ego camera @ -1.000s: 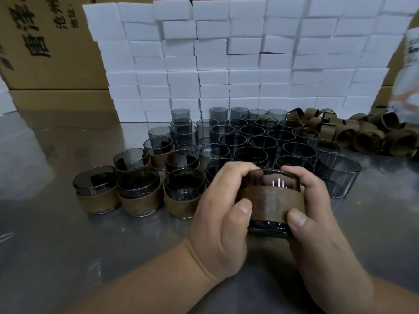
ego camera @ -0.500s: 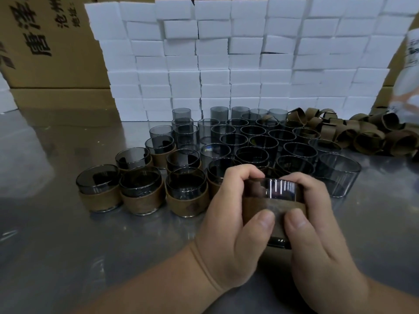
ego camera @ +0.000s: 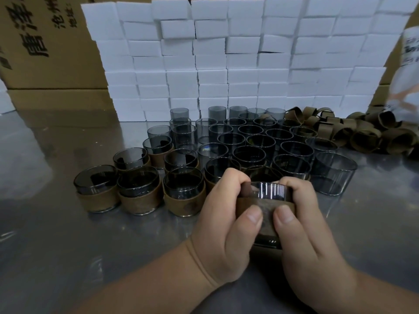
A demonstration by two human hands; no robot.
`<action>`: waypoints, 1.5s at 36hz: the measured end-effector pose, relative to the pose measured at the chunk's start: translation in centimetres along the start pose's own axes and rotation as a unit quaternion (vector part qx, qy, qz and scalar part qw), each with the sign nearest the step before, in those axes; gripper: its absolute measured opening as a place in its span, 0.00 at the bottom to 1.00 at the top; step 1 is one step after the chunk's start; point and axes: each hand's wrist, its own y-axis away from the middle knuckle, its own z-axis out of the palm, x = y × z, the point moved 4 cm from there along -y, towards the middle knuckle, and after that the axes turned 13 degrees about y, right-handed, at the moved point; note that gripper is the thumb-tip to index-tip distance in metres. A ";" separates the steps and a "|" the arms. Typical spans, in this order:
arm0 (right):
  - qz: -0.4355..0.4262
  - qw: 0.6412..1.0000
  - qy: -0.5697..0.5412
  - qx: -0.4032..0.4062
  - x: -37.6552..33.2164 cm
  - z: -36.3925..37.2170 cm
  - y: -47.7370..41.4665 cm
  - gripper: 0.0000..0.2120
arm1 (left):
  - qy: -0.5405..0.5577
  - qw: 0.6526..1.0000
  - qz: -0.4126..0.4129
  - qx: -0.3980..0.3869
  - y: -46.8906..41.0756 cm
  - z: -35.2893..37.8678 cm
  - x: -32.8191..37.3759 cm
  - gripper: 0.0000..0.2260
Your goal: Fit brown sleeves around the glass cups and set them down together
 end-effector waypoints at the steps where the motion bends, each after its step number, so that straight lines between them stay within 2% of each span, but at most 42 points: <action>1: -0.012 1.000 -0.011 0.006 -0.4 0.1 0.2 0.06 | 0.002 1.000 0.001 -0.001 0.0 0.0 0.0 0.11; 4: 0.010 1.000 0.002 0.001 1.1 0.1 0.5 0.06 | 0.005 1.000 0.005 -0.001 0.0 0.0 -0.2 0.10; 31: -0.002 1.000 0.013 0.017 0.9 0.2 0.5 0.06 | 0.048 0.999 0.005 -0.002 0.1 0.2 -0.6 0.14; 49: 0.011 1.000 0.008 0.011 1.1 0.1 0.6 0.05 | 0.033 0.999 0.015 0.003 0.1 0.1 -0.5 0.14; 52: 0.009 0.999 0.045 0.025 1.3 0.1 0.4 0.08 | 0.018 0.999 0.026 0.008 -0.1 0.1 -0.4 0.16; 54: 0.003 0.998 0.058 0.029 1.2 0.1 0.4 0.08 | 0.001 0.999 0.036 0.014 -0.1 0.0 -0.3 0.21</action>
